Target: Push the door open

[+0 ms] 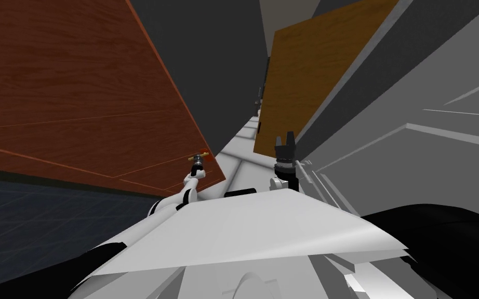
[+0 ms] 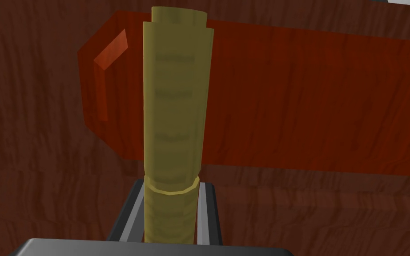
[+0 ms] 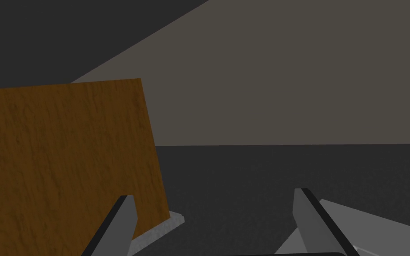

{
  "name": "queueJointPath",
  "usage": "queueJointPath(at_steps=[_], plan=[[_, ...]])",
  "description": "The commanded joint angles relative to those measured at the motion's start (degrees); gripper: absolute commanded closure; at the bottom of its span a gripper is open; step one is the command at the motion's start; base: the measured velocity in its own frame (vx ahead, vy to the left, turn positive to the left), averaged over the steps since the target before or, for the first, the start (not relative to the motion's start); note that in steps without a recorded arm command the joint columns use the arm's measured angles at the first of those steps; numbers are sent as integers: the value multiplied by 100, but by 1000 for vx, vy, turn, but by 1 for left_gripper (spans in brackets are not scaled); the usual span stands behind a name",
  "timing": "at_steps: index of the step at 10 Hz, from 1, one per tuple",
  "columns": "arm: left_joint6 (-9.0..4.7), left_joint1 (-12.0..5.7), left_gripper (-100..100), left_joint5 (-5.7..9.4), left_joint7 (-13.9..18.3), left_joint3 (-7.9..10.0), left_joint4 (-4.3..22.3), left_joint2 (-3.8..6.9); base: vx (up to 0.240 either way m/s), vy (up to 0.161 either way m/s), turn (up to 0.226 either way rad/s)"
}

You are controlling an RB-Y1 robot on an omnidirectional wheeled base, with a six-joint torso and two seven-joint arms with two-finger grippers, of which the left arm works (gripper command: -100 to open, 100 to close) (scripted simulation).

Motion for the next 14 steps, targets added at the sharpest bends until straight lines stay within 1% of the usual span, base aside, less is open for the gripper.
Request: queueJointPath(at_steps=[1,7,8,9,10,11,12,13,14], plan=[[-17,-36,100,60,-91,163,20,97,172,-82,90],[13,-10,100,210,-386,572,38,130,200,-63,65],[17,-7,100,228,-422,620,40,134,195,-76,82],[17,-7,100,228,-422,620,40,134,114,-33,36],[24,0,100,263,-492,717,44,142,163,-43,50],[27,2,100,279,-523,760,46,145,177,-68,58],[27,2,100,279,-523,760,46,145,102,-45,41],[-13,-10,100,278,-527,761,113,153,35,-10,24],[-5,21,100,312,-562,872,100,198,148,-30,56]])
